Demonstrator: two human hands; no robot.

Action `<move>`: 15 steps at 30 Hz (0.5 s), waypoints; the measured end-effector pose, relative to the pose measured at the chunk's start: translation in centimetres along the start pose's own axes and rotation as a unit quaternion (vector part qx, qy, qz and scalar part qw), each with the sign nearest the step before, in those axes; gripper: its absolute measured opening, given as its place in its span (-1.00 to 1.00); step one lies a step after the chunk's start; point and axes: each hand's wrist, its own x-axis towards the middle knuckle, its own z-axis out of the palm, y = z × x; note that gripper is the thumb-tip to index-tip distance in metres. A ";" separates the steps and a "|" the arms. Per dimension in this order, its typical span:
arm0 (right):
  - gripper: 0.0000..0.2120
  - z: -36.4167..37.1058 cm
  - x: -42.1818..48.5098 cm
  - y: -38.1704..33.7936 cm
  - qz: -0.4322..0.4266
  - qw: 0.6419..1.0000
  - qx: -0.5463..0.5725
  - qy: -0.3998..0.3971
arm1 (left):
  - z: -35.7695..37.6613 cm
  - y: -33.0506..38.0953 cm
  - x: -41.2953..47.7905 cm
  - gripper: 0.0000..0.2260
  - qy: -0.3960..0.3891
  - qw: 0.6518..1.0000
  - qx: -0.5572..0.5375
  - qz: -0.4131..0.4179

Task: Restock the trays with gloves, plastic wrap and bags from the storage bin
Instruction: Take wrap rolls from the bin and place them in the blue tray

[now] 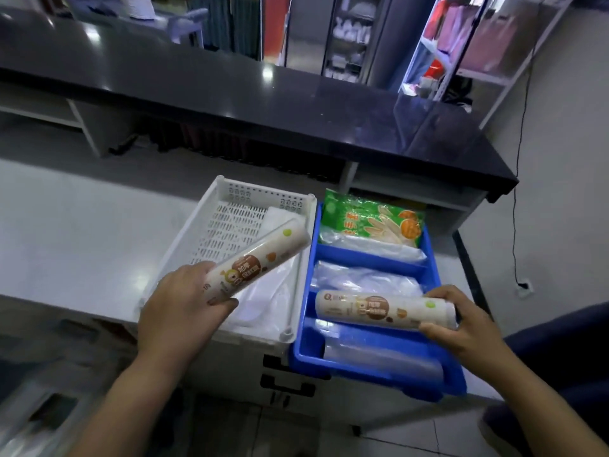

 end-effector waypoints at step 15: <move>-0.51 -1.5 3.8 6.0 -0.122 0.841 -0.496 -0.181 | 6.5 6.1 0.9 -0.56 -0.003 0.997 0.057 -0.055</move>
